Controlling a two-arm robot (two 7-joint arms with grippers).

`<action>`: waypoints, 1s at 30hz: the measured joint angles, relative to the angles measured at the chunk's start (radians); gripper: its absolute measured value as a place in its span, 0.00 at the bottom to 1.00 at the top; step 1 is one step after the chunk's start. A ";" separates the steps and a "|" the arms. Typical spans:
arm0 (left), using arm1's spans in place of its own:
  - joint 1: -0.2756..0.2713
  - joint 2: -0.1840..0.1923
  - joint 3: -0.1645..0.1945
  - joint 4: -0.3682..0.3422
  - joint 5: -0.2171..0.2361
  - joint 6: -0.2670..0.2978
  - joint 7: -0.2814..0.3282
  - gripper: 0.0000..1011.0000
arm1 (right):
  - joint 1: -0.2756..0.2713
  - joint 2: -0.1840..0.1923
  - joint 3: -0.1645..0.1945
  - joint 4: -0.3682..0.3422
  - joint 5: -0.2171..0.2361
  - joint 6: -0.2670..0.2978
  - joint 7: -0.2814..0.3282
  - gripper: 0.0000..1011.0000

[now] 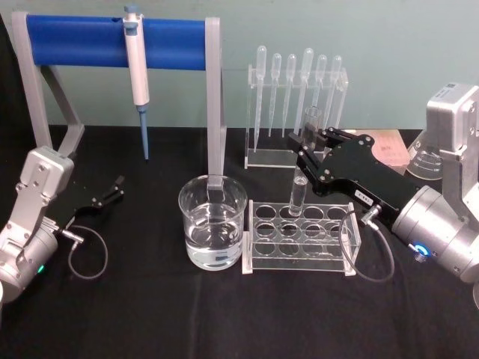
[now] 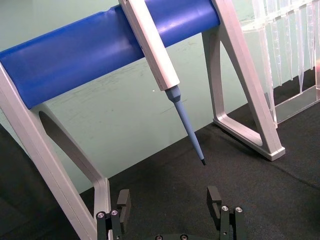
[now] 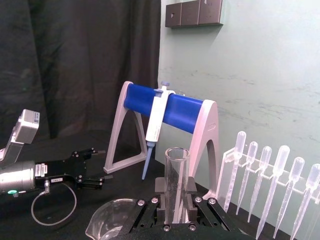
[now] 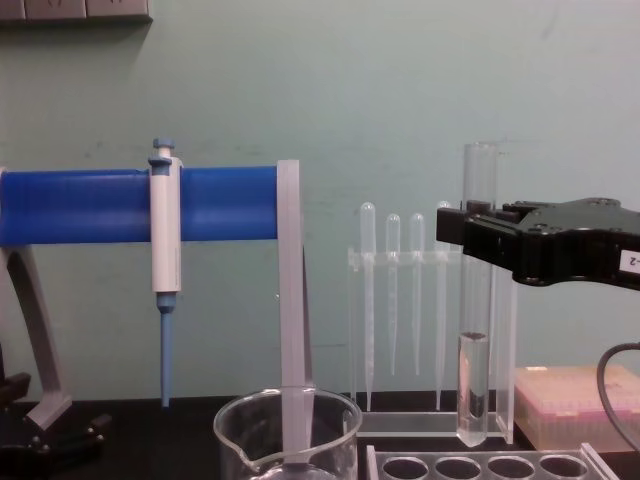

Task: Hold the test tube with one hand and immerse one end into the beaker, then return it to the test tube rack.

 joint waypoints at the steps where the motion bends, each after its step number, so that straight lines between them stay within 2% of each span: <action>1: 0.000 0.000 0.000 0.000 0.000 0.000 0.000 0.99 | 0.000 0.000 0.000 0.000 0.000 0.000 0.000 0.22; 30: 0.000 0.000 0.000 0.000 0.000 0.000 0.000 0.99 | 0.000 0.000 0.000 0.000 0.000 0.000 0.000 0.22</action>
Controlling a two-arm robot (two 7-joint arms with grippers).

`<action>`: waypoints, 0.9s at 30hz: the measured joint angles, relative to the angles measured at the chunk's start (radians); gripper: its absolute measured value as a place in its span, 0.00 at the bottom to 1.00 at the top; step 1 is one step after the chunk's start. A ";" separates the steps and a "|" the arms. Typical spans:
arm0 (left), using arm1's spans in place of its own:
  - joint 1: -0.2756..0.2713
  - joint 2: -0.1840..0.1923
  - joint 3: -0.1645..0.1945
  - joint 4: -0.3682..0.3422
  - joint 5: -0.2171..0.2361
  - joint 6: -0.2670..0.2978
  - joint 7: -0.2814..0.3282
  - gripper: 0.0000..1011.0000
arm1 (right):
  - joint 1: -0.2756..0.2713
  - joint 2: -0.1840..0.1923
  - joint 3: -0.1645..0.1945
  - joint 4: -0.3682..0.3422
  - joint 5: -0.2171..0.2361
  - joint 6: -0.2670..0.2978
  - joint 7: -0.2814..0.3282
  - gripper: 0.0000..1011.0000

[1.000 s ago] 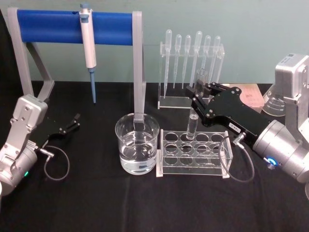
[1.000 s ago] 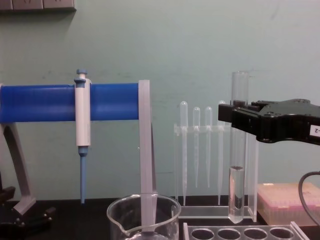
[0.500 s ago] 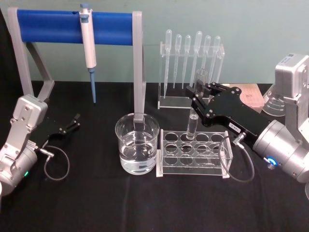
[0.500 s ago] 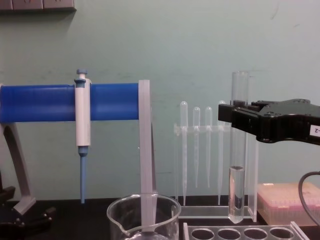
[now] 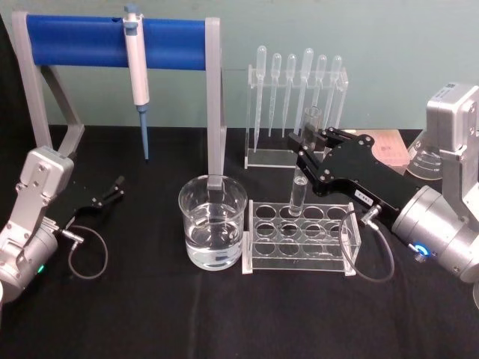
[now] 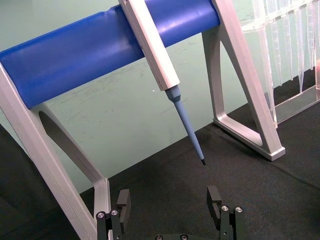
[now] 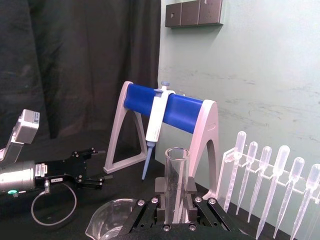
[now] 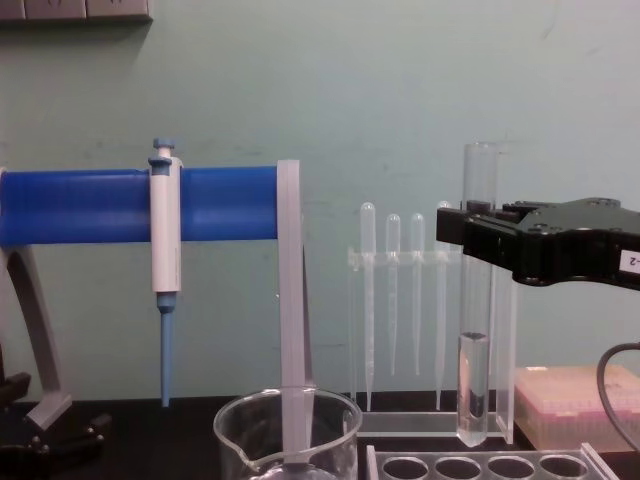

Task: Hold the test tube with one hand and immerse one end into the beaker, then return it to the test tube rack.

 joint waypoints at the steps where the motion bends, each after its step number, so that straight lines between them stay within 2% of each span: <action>1: 0.000 0.000 0.000 0.000 0.000 0.000 0.000 0.99 | 0.000 0.000 0.000 0.000 0.000 0.000 0.000 0.22; 27: 0.000 0.000 0.000 0.000 0.000 0.000 0.000 0.99 | 0.000 -0.004 -0.006 -0.002 -0.004 -0.003 -0.009 0.22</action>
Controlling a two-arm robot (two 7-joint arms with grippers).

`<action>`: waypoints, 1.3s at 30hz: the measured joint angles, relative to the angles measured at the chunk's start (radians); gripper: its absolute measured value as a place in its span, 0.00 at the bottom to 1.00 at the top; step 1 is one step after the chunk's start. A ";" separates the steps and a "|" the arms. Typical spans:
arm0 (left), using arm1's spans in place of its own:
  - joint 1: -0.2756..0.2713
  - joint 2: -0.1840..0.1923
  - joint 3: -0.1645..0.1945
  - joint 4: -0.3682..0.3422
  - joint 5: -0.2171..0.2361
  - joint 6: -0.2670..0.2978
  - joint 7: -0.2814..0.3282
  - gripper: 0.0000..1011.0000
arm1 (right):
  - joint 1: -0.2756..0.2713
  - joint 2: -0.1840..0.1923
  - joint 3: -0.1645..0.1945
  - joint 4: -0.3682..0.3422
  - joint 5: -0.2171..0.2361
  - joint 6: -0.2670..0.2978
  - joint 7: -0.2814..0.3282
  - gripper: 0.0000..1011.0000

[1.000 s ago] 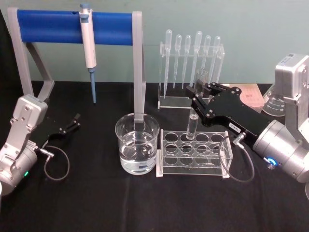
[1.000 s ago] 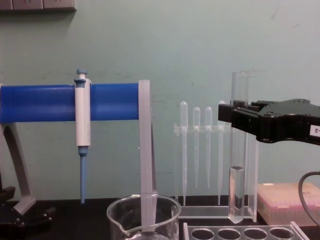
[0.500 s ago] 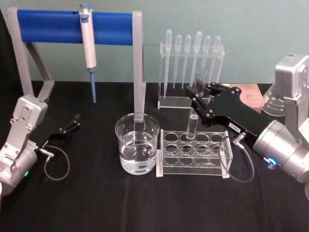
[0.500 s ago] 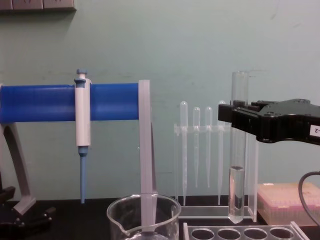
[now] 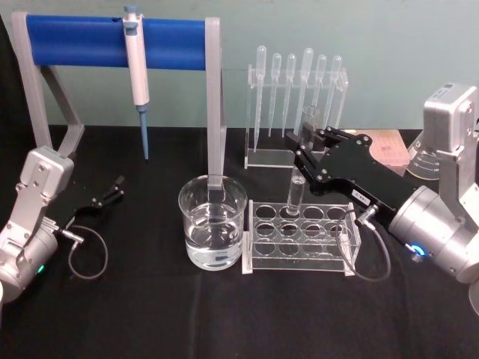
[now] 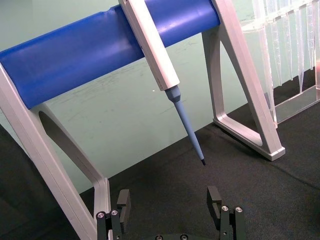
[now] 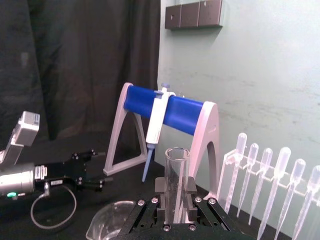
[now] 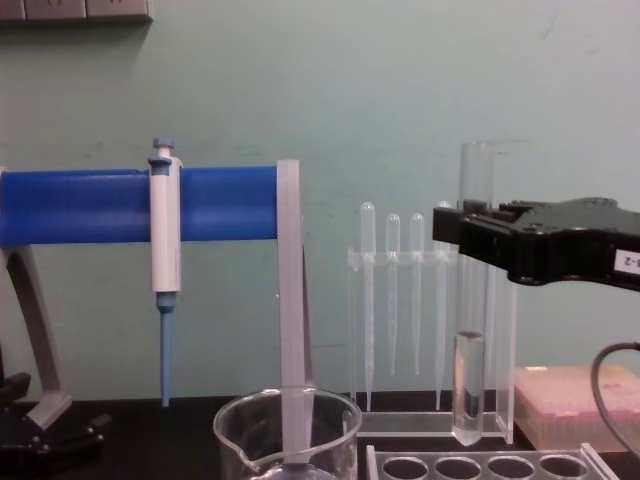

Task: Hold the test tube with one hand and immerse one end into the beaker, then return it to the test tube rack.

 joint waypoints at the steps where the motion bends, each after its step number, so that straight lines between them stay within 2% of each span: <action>1: 0.000 0.000 0.000 0.000 0.000 0.000 0.000 0.99 | 0.001 -0.005 -0.004 -0.002 -0.005 -0.003 -0.007 0.22; 7: 0.000 0.000 0.000 0.000 0.000 0.000 0.000 0.99 | 0.033 -0.036 -0.035 -0.013 -0.030 -0.006 -0.020 0.22; 12: 0.000 0.000 0.000 0.000 0.000 0.000 0.000 0.99 | 0.111 -0.086 -0.093 -0.004 -0.067 0.003 -0.018 0.22; 13: 0.000 0.000 0.000 0.000 0.000 0.000 0.000 0.99 | 0.111 -0.086 -0.093 -0.004 -0.067 0.003 -0.018 0.22; 20: 0.000 0.000 0.000 0.000 0.000 0.000 0.000 0.99 | 0.181 -0.154 -0.150 0.094 -0.078 -0.015 0.001 0.22; 29: 0.000 0.000 0.000 0.000 0.000 0.000 0.000 0.99 | 0.202 -0.189 -0.180 0.206 -0.085 -0.070 0.026 0.22; 39: 0.000 0.000 0.000 0.000 0.000 0.000 0.000 0.99 | 0.181 -0.204 -0.193 0.290 -0.089 -0.110 0.039 0.22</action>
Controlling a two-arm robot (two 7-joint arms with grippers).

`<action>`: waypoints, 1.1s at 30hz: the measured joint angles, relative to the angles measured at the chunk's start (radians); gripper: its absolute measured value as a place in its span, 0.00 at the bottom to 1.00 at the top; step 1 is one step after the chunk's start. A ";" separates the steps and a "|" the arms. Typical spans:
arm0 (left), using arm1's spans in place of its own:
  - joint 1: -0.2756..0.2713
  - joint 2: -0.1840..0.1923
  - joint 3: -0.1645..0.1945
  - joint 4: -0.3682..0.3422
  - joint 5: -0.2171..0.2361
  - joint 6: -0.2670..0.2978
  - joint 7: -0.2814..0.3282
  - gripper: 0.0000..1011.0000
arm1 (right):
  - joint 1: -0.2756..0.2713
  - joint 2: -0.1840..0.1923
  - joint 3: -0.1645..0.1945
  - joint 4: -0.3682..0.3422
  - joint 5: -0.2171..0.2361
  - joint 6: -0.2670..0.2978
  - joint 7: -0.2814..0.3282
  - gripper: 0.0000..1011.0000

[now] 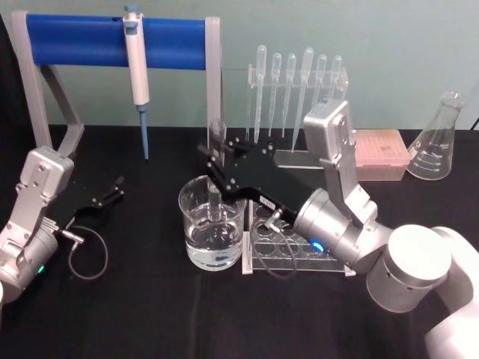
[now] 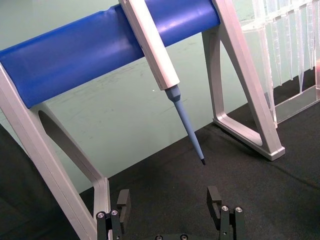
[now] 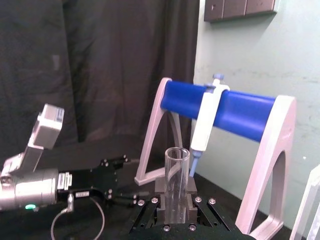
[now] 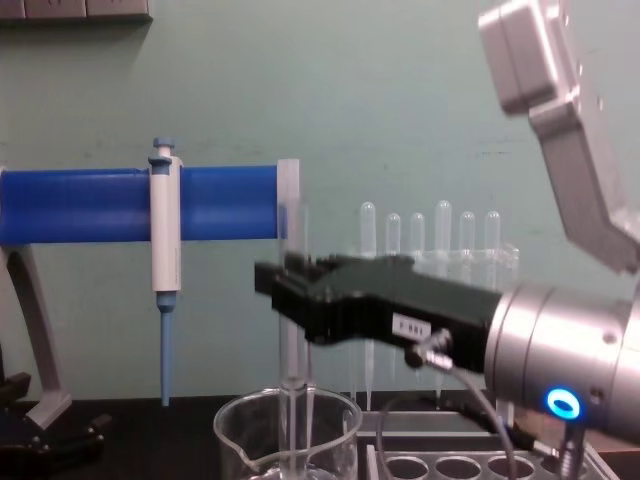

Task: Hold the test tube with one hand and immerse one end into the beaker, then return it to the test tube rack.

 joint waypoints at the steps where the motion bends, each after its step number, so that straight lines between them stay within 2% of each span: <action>1: 0.000 0.000 0.000 0.000 0.000 0.000 0.000 0.99 | -0.002 -0.001 -0.001 0.011 -0.001 -0.008 0.003 0.22; 14: 0.000 0.000 0.000 0.000 0.000 0.000 0.000 0.99 | -0.016 -0.014 -0.009 0.082 -0.016 -0.041 0.018 0.22; 33: 0.000 0.000 0.000 0.000 0.000 0.000 0.000 0.99 | -0.018 -0.014 -0.008 0.083 -0.022 -0.039 0.016 0.22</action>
